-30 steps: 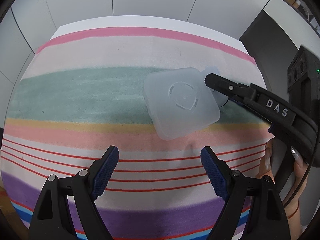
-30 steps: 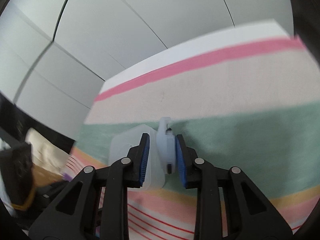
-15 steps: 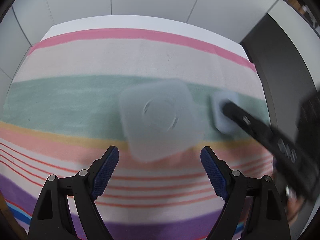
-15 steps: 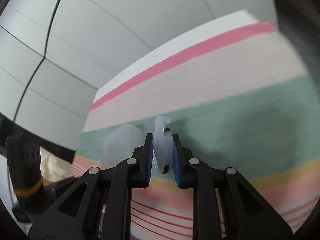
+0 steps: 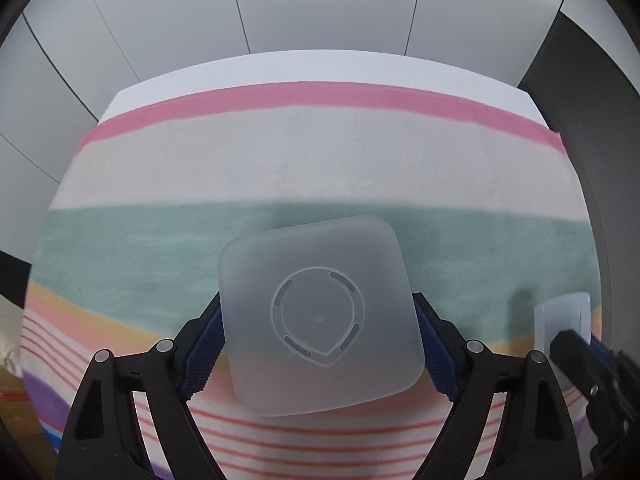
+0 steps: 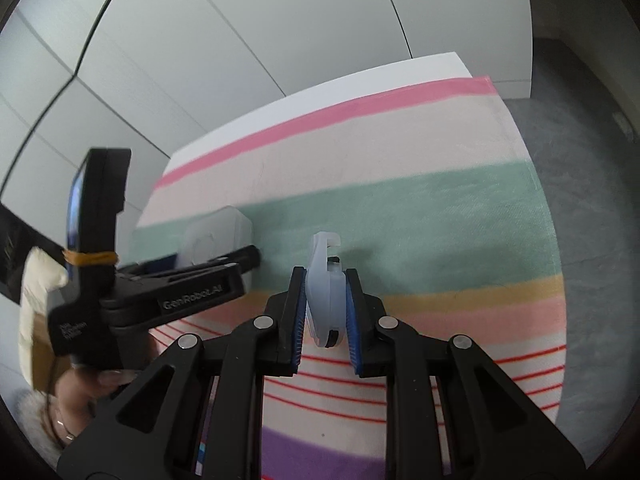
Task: Organize objects
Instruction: 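Grasp the white square lid with the left tool while the right tool holds the white item, then carry the lid and white item over the cardboard box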
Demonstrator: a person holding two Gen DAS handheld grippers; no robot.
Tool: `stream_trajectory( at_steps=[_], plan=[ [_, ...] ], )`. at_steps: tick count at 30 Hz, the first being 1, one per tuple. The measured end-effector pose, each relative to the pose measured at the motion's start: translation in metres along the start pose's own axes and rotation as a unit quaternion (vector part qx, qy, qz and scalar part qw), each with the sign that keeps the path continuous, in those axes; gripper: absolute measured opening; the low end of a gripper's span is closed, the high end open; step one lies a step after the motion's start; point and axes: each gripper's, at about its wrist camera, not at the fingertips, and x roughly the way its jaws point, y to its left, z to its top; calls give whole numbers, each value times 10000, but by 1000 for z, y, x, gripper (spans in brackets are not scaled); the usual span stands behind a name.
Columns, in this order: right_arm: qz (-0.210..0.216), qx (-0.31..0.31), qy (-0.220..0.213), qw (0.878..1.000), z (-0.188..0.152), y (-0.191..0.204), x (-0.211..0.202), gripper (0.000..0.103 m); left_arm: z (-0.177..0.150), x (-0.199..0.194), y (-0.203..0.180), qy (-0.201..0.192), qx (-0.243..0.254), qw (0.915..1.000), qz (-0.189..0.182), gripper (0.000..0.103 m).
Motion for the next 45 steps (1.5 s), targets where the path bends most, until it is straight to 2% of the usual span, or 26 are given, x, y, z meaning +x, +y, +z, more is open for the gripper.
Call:
stream_trajectory(
  at_steps=[7, 11, 15, 18, 20, 21, 25, 29, 35, 39, 45],
  plan=[
    [-301, -309, 25, 9991, 2, 33, -22, 19, -14, -54, 14, -247, 423, 9987, 101, 86],
    [-601, -562, -99, 9966, 12, 54, -59, 19, -17, -102, 23, -442, 537, 9975, 113, 86],
    [-850, -916, -297, 9917, 30, 77, -104, 19, -20, -146, 40, -531, 413, 9977, -29, 86],
    [-887, -1146, -430, 9885, 36, 104, -132, 19, -13, -177, 46, -695, 319, 9970, -93, 86],
    [-944, -1310, -550, 9853, 36, 124, -154, 19, -17, -200, 52, -870, 303, 9957, -55, 86],
    [-971, -1368, -607, 9840, 36, 132, -162, 19, 0, -205, 52, -914, 298, 9954, -44, 86],
    [-1048, -1590, -773, 9787, 33, 161, -192, 19, -4, -233, 64, -1061, 316, 9938, -99, 86],
    [-1058, -1713, -749, 9767, 21, 185, -210, 19, -10, -253, 70, -1114, 322, 9931, -170, 86],
    [-1077, -1793, -621, 9759, 4, 208, -215, 19, -32, -276, 88, -1151, 238, 9927, -271, 86],
    [-1058, -1890, -519, 9749, -10, 223, -208, 19, -46, -283, 105, -1190, 121, 9926, -199, 86],
    [-868, -2085, -298, 9737, -31, 259, -192, 19, -70, -286, 159, -1124, -342, 9930, -112, 86]
  ],
)
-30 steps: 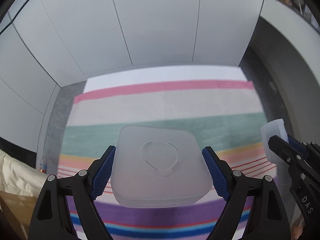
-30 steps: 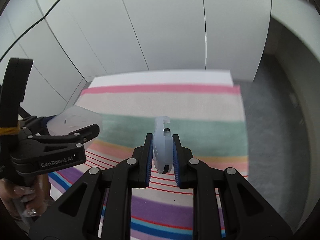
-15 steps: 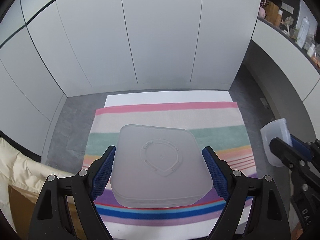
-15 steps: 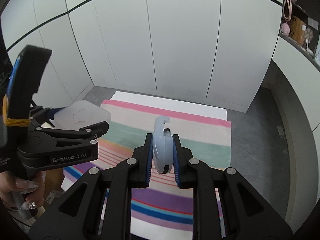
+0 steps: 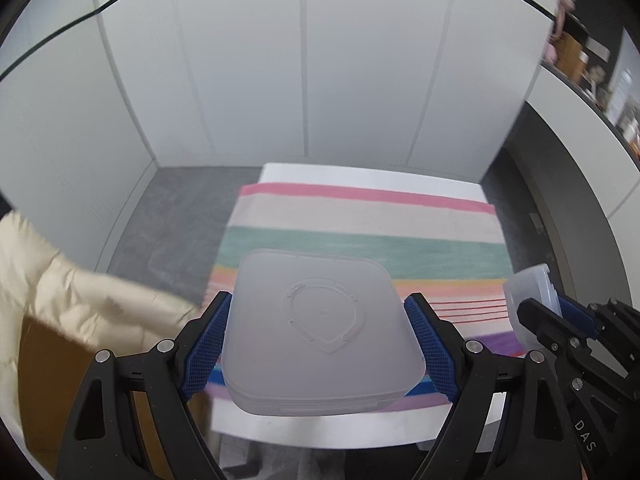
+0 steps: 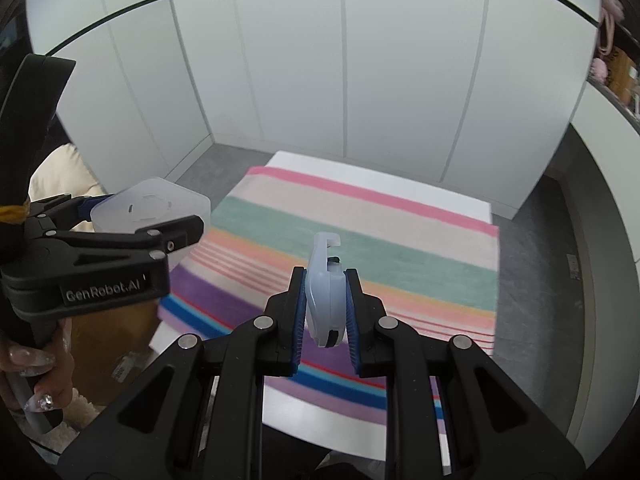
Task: Organize objects
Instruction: 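Carry the lid and white item over the cardboard box, then open both tools to drop the lid and white item into the box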
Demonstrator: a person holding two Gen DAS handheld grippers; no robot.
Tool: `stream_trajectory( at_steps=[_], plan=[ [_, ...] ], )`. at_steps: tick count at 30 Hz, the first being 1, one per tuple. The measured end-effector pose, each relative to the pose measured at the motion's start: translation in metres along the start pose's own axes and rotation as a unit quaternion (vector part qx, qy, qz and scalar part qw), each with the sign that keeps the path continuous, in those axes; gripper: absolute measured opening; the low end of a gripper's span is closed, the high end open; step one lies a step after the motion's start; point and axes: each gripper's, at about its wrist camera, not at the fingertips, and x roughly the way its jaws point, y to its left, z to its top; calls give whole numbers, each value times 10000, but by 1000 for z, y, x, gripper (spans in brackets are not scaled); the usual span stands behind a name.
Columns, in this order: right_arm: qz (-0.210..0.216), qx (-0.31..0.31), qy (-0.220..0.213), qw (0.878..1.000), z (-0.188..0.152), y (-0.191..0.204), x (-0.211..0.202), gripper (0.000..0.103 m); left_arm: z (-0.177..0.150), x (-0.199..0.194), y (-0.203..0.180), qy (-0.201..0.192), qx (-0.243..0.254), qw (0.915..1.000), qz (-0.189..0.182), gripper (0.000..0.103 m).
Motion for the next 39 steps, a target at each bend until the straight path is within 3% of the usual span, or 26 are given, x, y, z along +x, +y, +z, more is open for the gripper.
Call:
stream_trajectory(
  at_steps=[10, 19, 24, 32, 33, 34, 35, 37, 39],
  plan=[
    [480, -621, 142, 9968, 0, 105, 23, 19, -42, -11, 127, 122, -897, 9945, 534, 86],
    [1113, -1409, 352, 9831, 2, 244, 53, 19, -92, -31, 252, 227, -1576, 9802, 1173, 86],
    [1398, -1713, 547, 9737, -7, 305, 73, 19, -115, -35, 290, 297, -1650, 9745, 1493, 86],
    [1470, -1887, 758, 9680, -18, 358, 102, 19, -128, -31, 320, 464, -1819, 9714, 1456, 87],
    [1465, -1861, 740, 9687, -18, 360, 104, 22, -127, -30, 321, 480, -1844, 9706, 1471, 87],
    [1438, -1826, 715, 9700, -17, 358, 104, 40, -127, -29, 323, 547, -1870, 9690, 1519, 86],
    [1255, -1777, 702, 9735, -16, 355, 104, 51, -126, -27, 325, 652, -1901, 9654, 1660, 86],
    [812, -1665, 618, 9807, -14, 350, 104, 93, -127, -26, 329, 740, -1919, 9645, 1655, 88],
    [796, -1456, 532, 9847, -10, 338, 102, 103, -129, -25, 333, 800, -2023, 9652, 1449, 94]
  ],
)
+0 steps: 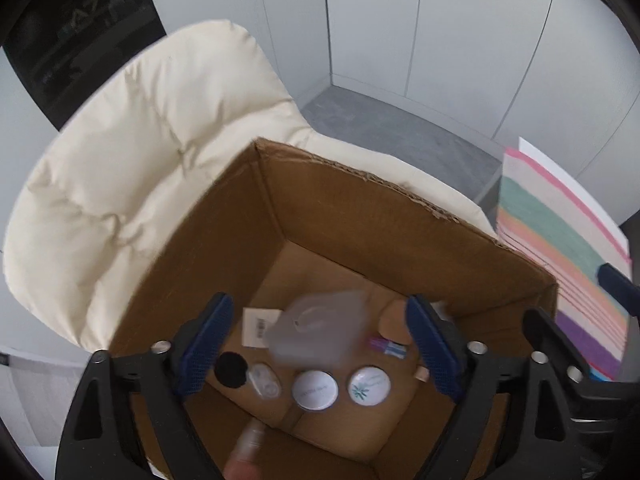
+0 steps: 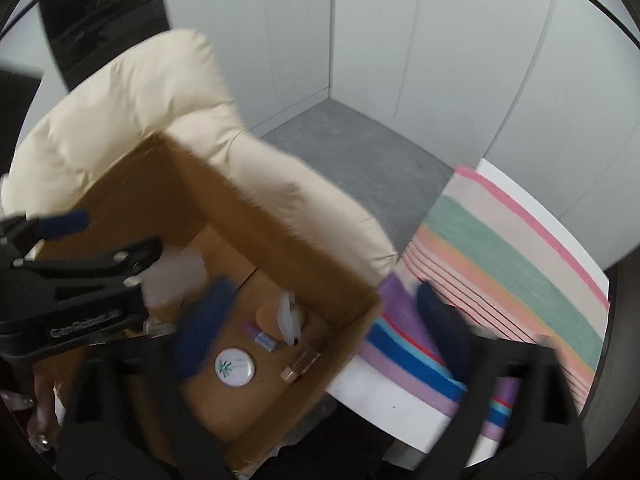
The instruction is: Organize objects
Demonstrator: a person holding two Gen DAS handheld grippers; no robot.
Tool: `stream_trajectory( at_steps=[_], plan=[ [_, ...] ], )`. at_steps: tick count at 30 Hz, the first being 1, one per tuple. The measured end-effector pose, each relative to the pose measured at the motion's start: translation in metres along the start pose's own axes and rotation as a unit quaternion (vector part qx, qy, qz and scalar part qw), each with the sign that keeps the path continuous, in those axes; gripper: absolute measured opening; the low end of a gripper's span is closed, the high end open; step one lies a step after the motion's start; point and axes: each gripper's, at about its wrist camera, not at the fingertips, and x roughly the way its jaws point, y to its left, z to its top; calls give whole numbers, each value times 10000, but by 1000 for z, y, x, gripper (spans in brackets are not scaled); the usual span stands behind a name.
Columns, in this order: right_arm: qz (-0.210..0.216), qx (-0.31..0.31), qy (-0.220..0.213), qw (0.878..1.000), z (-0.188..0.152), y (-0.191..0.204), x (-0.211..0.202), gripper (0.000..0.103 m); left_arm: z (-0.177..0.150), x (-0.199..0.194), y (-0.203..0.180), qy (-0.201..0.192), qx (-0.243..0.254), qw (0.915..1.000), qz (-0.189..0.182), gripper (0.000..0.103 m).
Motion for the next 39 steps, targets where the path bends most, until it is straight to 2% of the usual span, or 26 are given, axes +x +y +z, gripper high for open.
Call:
stream_trajectory(
  at_steps=[4, 8, 12, 15, 19, 22, 25, 26, 28, 31, 34, 37, 39],
  plan=[
    [305, 464, 73, 9984, -2, -21, -6, 103, -3, 0, -5, 131, -22, 9998, -115, 95],
    [161, 670, 130, 9975, -8, -34, -17, 103, -8, -9, -22, 24, 317, 9995, -22, 95],
    [38, 1014, 257, 9945, -22, -50, -35, 103, -9, -31, -39, 5, 591, 9978, -300, 95],
    [-225, 1365, 459, 9893, -35, -65, -57, 103, -9, -66, -58, -57, 897, 9936, -683, 95],
    [-399, 1895, 441, 9801, -54, -87, -108, 103, -20, -118, -83, -368, 1406, 9871, -669, 101],
    [-430, 2322, 191, 9715, -70, -103, -161, 103, -31, -159, -95, -208, 1653, 9802, -1071, 103],
    [-686, 2626, 411, 9616, -82, -112, -195, 103, -44, -194, -106, -179, 1898, 9733, -1282, 103],
    [-679, 2690, 502, 9594, -86, -115, -206, 103, -48, -203, -108, -227, 1917, 9728, -1281, 103],
    [-519, 2805, 412, 9576, -96, -117, -225, 103, -58, -220, -111, -339, 1996, 9725, -1152, 103],
    [-671, 2936, 193, 9534, -111, -114, -256, 103, -72, -242, -117, -490, 2176, 9707, -892, 103],
    [-722, 2887, 154, 9546, -121, -105, -276, 103, -83, -257, -119, -542, 2252, 9692, -837, 103],
    [-589, 2783, 186, 9585, -129, -95, -285, 103, -90, -266, -119, -494, 2242, 9696, -847, 103],
    [-628, 2736, 148, 9597, -134, -91, -290, 103, -94, -273, -119, -604, 2272, 9688, -789, 103]
  ],
)
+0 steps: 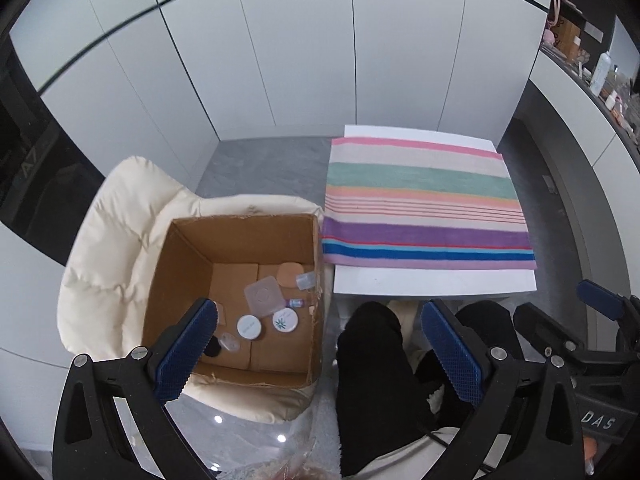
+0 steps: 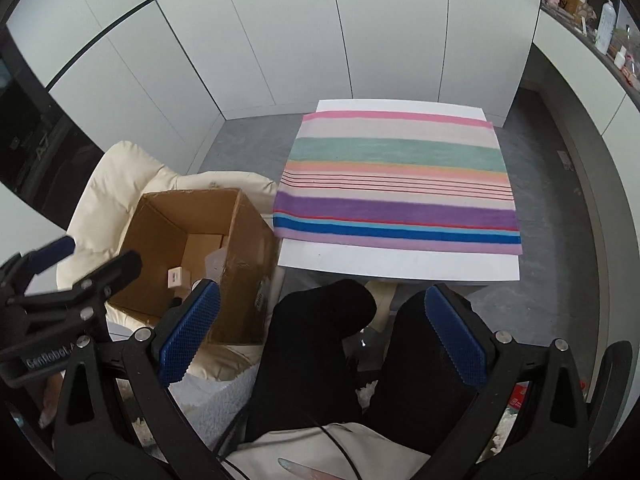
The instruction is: Organize objects
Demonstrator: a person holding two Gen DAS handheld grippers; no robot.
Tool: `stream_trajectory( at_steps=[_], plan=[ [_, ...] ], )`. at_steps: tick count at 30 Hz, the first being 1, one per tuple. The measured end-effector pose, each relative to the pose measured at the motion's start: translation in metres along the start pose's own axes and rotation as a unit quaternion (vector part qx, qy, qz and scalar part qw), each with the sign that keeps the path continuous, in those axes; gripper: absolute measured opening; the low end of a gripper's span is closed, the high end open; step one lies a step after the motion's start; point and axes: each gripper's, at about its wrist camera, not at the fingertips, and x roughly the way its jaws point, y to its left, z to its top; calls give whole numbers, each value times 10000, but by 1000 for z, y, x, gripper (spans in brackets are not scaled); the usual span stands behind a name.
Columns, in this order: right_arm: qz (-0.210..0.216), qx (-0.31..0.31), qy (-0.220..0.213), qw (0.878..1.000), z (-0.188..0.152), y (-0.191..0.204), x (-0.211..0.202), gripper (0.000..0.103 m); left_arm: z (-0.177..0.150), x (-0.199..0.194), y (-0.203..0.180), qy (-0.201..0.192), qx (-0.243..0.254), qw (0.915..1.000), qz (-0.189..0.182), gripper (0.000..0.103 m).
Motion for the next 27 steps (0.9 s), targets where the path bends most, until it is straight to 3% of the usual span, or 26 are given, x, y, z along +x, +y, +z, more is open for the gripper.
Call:
stream_trajectory(
  at_steps=[3, 12, 27],
  plan=[
    [-162, -31, -89, 9998, -2, 1, -4, 103, -2, -6, -4, -72, 91, 9999, 103, 103],
    [-314, 20, -171, 9994, -6, -5, -7, 103, -6, -2, -3, 120, 18, 9997, -219, 103],
    [-396, -64, -214, 9990, -4, -5, -8, 103, -8, 4, -5, 210, 79, 9996, -165, 103]
  ],
)
